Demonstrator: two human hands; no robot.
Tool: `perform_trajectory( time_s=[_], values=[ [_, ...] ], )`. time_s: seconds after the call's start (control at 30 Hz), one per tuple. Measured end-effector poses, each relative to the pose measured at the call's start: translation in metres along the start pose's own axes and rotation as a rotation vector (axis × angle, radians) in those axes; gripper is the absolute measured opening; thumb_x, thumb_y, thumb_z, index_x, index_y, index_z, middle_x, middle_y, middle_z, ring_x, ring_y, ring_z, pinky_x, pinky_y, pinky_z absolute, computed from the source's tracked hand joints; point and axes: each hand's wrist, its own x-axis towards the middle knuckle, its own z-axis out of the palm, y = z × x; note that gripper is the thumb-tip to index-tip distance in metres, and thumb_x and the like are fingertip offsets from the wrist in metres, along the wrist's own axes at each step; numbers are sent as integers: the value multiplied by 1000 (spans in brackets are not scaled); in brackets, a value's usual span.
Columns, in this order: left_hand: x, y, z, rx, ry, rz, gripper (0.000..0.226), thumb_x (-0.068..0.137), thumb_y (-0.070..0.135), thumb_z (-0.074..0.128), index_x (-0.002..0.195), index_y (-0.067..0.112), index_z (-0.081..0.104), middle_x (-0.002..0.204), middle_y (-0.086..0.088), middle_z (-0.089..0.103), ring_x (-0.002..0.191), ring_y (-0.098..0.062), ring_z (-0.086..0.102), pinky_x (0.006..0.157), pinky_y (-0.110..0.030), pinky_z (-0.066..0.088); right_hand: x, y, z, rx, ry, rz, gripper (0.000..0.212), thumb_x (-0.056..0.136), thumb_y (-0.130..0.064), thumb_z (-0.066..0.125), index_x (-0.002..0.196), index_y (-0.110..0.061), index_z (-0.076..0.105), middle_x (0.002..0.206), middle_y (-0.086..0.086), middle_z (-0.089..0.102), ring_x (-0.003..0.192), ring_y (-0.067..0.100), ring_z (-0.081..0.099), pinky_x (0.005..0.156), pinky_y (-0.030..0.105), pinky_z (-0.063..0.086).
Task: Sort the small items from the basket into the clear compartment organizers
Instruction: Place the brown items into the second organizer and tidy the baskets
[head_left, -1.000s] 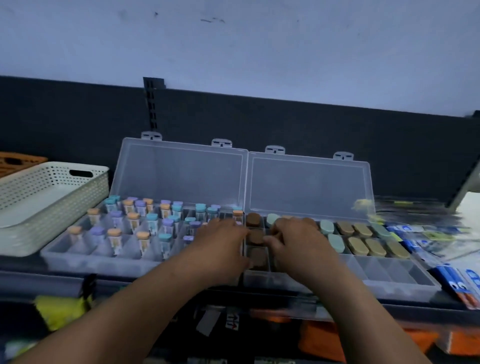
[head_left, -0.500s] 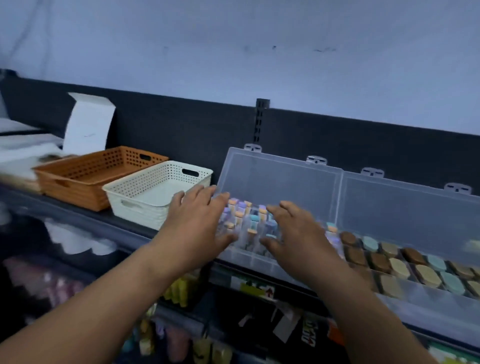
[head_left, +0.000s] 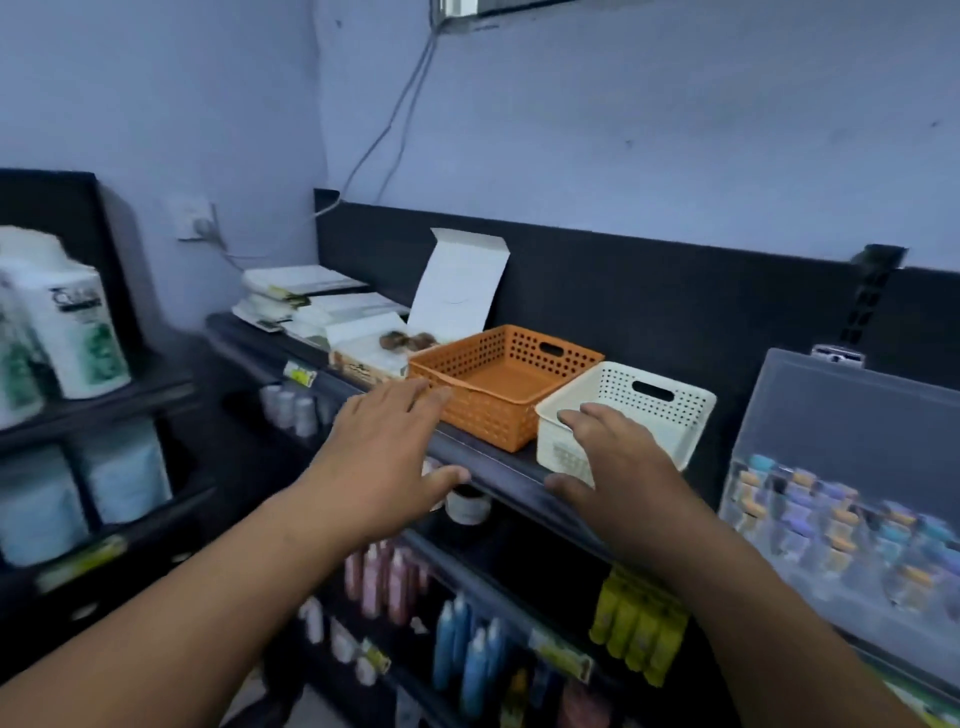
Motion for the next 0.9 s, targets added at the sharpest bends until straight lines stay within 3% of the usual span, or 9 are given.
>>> perform_trajectory(
  time_s=[0.4,0.6,0.9],
  values=[
    [42,-131,-2,-41,-16,-136,83,86,60,53,152,27,13,157,1,18,144,-17,17,118,-37,19,129,-74,23,68,-62,-114,71,90,-45,59,150,-24,28,155,-5,26,142,14,24,116,32,22],
    [105,-165,16,-40,8,-122,81,85,55,56,150,24,20,154,2,26,141,-17,23,116,-33,22,212,-72,35,87,-67,-121,67,91,-45,58,148,-26,29,154,-6,29,139,14,30,111,32,29],
    [206,-211,55,-104,-78,-128,75,89,50,56,150,26,20,154,5,26,139,-15,29,111,-29,27,337,-74,66,-14,-247,-127,57,91,-43,59,142,-26,39,145,-1,42,126,19,44,95,30,39]
  ],
)
